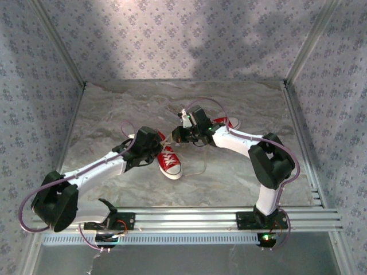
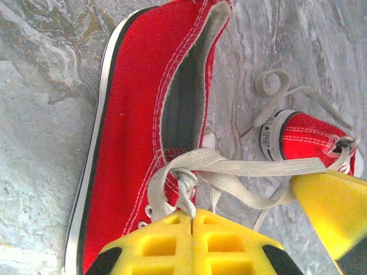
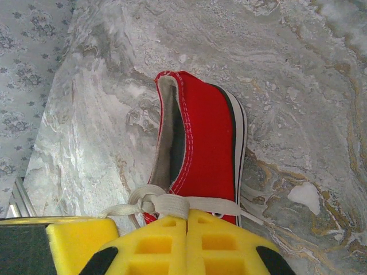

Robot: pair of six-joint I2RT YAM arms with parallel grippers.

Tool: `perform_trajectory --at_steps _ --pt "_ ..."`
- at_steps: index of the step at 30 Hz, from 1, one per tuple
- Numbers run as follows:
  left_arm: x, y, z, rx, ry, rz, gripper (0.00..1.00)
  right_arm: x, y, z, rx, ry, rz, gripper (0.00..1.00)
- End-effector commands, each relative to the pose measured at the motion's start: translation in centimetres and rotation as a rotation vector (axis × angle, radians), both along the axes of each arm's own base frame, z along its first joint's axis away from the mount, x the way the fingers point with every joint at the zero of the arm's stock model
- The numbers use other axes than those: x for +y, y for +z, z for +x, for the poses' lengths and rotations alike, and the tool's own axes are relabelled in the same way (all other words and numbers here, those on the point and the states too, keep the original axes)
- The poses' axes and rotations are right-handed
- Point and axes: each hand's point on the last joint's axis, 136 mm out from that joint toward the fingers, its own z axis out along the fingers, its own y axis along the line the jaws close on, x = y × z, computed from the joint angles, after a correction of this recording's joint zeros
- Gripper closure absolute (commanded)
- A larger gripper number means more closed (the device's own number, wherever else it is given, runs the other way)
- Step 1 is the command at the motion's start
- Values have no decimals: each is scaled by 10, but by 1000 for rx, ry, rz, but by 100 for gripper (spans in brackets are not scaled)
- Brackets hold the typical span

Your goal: Tie the shoes

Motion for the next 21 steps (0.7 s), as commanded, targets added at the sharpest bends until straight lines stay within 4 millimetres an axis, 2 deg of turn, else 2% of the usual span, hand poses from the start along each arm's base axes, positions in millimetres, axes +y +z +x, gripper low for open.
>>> perform_trajectory --at_steps 1,6,14,21 --pt "-9 10 -1 -52 -105 -17 100 2 17 6 -34 -3 7 100" --pt "-14 9 -6 -98 -186 -22 100 2 16 7 -36 -1 -1 100" --pt "2 -7 -18 -93 -215 21 100 3 15 6 -36 6 -12 100" --pt "14 -16 -19 -98 -227 56 100 6 12 5 -37 15 -18 100"
